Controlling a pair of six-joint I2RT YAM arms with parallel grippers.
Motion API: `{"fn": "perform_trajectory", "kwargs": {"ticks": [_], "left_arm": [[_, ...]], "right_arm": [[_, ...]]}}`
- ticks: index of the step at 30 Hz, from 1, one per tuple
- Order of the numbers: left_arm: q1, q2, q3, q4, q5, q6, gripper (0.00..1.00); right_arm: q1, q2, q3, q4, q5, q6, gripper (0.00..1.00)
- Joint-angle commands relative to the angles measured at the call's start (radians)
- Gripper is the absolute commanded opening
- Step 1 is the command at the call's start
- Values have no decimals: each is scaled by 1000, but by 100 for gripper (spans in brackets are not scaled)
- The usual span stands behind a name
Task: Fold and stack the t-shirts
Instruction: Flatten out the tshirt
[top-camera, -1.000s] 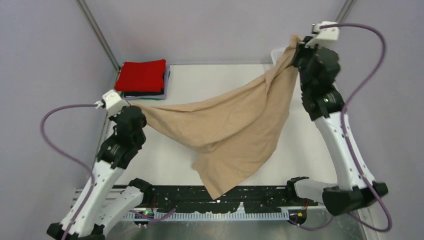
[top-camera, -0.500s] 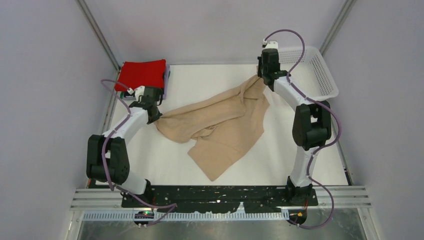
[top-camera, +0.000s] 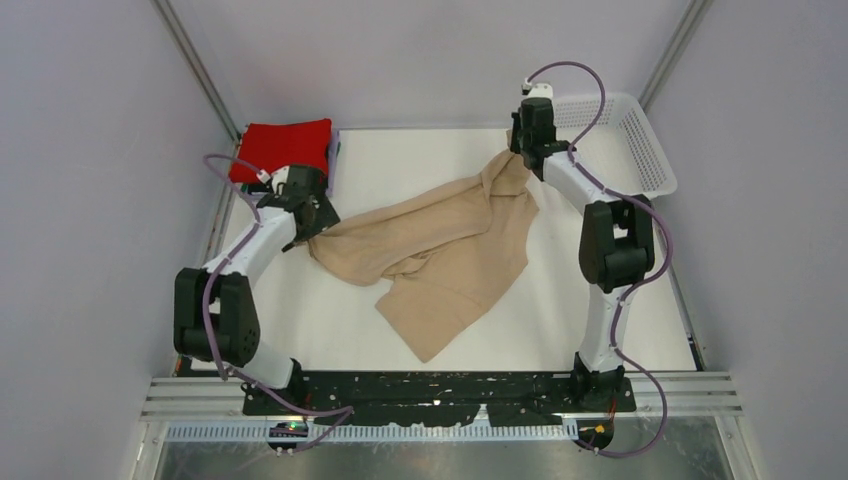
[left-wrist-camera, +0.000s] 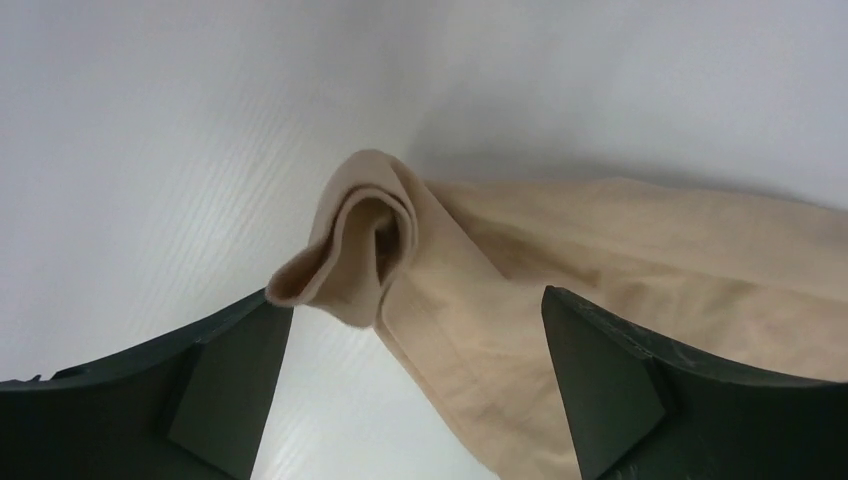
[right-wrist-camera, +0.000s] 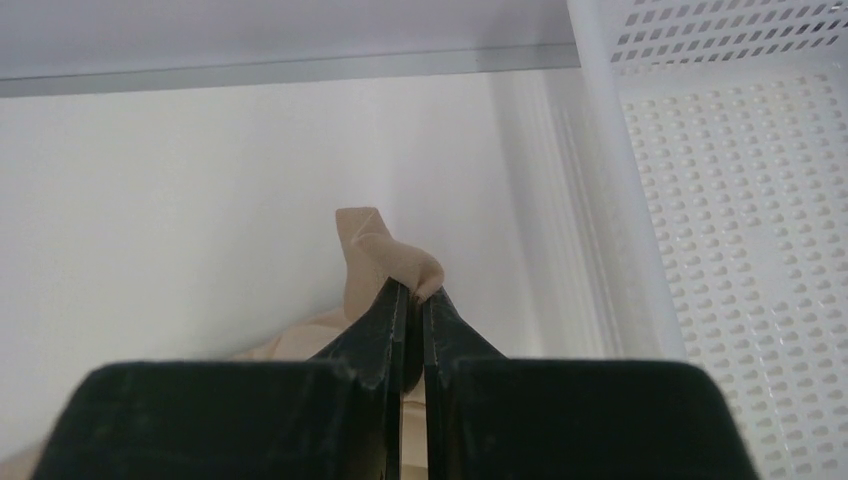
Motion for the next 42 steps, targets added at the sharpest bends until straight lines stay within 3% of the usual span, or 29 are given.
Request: {"fn": "perform_trajectory", "kwargs": {"ticks": [1, 4, 7, 10, 12, 14, 15, 17, 18, 21, 29, 37, 42], "left_arm": [[-123, -206, -7, -12, 17, 61, 100], [-272, -267, -17, -3, 24, 139, 100], [-401, -263, -17, 14, 137, 178, 100], [-508, -196, -21, 84, 260, 200, 100], [-558, -120, 12, 100, 334, 206, 97], [-595, -39, 50, 100, 382, 207, 91], [-610, -6, 67, 97, 400, 210, 89], [-631, 55, 93, 91, 398, 208, 88], [-637, 76, 105, 86, 389, 209, 87], [-642, 130, 131, 69, 326, 198, 83], [-643, 245, 202, 24, 162, 185, 73], [-644, 314, 249, -20, 128, 198, 68], [-643, 335, 258, -43, 28, 205, 54]], "right_arm": [[-2, -127, -72, 46, -5, 22, 5], [-1, -181, -133, 54, -8, 39, 5], [-1, -227, -202, 64, -17, 59, 5], [-1, -255, -245, 62, -20, 87, 6], [-1, -266, -273, 67, -70, 95, 13], [-1, -258, -278, 65, -95, 101, 33], [-1, -244, -264, 52, -81, 102, 51], [0, -229, -212, -17, -35, 113, 71], [-1, -228, -199, -57, -22, 119, 75], [-1, -276, -229, -74, 23, 132, 100], [7, -549, -516, -75, 2, 227, 95], [11, -906, -886, -36, -74, 332, 95], [20, -979, -1023, 17, -193, 393, 97]]}}
